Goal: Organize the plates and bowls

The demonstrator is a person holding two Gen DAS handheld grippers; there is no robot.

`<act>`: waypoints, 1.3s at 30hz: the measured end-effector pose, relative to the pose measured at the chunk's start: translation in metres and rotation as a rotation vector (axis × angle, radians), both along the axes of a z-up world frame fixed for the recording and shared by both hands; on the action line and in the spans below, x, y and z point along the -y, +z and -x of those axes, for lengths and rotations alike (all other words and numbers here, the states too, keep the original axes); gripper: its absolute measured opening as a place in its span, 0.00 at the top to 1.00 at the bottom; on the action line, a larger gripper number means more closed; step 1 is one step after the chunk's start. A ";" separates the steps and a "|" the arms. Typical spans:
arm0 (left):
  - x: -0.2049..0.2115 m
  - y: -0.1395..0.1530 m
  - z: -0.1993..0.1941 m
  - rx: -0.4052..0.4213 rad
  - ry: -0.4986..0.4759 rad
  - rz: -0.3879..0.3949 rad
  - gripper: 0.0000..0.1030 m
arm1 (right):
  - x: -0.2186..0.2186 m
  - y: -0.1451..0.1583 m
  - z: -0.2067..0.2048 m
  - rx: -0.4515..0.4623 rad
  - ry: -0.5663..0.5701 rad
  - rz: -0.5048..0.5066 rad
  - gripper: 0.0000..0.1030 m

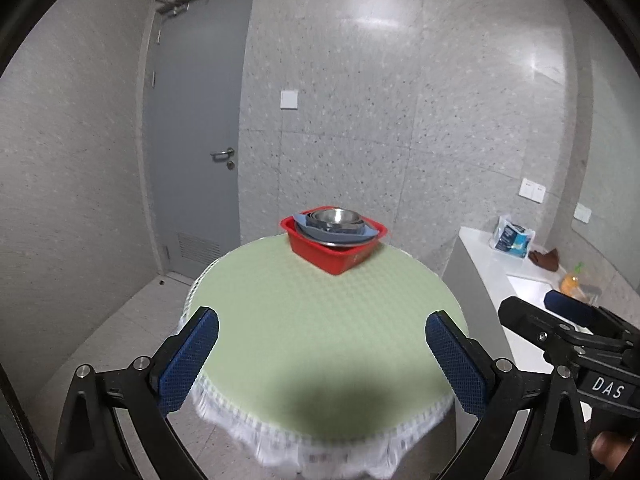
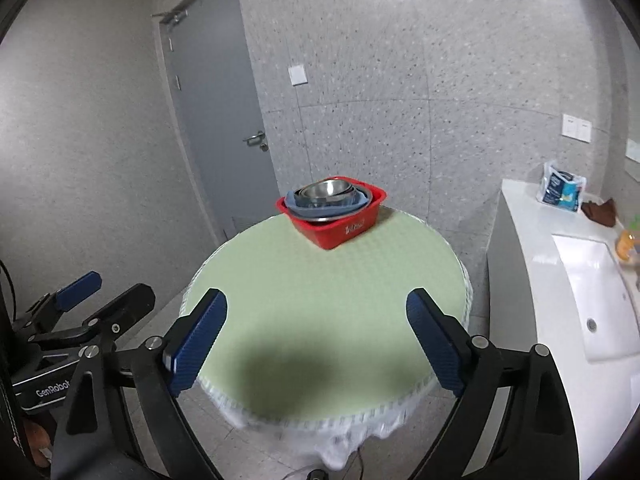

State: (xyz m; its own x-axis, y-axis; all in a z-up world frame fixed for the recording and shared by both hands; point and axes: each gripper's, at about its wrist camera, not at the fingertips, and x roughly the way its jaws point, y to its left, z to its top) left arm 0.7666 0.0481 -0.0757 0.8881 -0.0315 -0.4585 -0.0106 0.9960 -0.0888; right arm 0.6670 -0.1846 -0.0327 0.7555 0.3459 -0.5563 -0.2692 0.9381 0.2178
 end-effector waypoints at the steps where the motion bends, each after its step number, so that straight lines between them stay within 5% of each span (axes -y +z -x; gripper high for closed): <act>1: 0.002 0.000 0.023 0.009 0.003 -0.003 0.01 | 0.003 0.001 0.016 0.006 -0.003 -0.001 0.07; 10: 0.005 0.007 0.230 0.093 0.009 -0.012 0.01 | 0.005 0.023 0.145 0.097 -0.026 0.030 0.00; 19: -0.017 -0.007 0.390 0.156 -0.044 -0.036 0.01 | -0.011 0.030 0.269 0.171 -0.081 0.048 0.00; 30: -0.059 -0.019 0.552 0.140 -0.102 -0.066 0.01 | -0.043 0.018 0.413 0.172 -0.207 0.033 0.00; 39: -0.078 -0.008 0.613 0.161 -0.115 -0.056 0.01 | -0.048 0.023 0.480 0.182 -0.250 0.061 0.00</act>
